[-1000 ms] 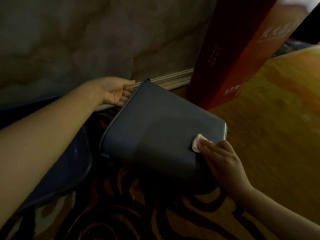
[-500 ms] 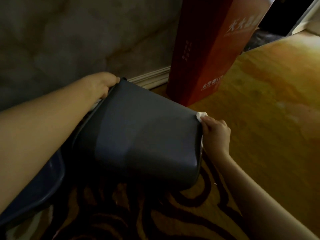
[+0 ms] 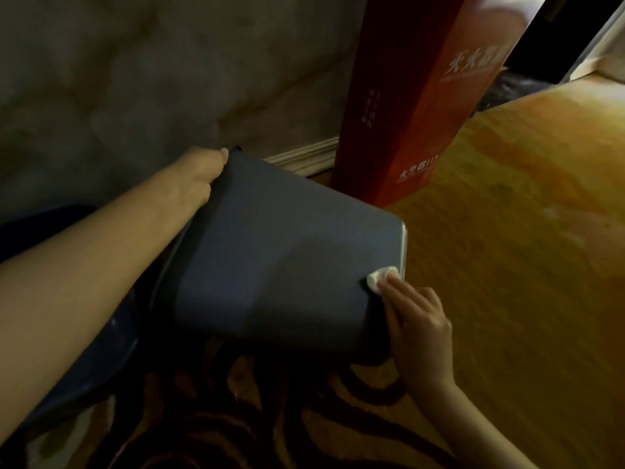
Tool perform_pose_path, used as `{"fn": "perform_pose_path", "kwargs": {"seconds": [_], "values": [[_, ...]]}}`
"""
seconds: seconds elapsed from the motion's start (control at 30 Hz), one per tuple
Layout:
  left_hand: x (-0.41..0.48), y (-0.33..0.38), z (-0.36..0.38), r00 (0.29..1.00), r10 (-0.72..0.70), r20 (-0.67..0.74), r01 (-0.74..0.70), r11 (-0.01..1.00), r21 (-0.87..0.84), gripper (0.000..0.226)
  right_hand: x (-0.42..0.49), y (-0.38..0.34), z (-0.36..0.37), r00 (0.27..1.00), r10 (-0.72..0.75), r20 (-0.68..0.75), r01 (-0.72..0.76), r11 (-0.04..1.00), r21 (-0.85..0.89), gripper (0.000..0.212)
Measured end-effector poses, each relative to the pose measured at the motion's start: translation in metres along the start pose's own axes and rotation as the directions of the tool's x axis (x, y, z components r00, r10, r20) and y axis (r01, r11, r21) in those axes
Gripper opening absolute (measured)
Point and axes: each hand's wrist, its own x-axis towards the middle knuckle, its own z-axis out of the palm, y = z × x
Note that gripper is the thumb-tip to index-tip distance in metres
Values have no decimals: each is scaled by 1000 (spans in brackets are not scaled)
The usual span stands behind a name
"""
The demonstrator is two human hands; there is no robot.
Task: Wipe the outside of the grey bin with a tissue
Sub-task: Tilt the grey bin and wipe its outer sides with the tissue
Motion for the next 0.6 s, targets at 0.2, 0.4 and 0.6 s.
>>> {"fn": "perform_pose_path", "kwargs": {"seconds": [0.2, 0.4, 0.6], "values": [[-44, -7, -19, 971, 190, -148, -207, 973, -106, 30, 74, -36, 17, 990, 63, -129, -48, 992, 115, 27], [-69, -26, -21, 921, 321, -220, -367, 905, -214, 32, 87, -125, 54, 907, -411, -96, 421, 891, 169, 26], [-67, -35, -39, 874, 456, -168, -486, 817, -310, 31, 124, -109, 40, 938, -303, -171, 328, 933, 147, 28]]}}
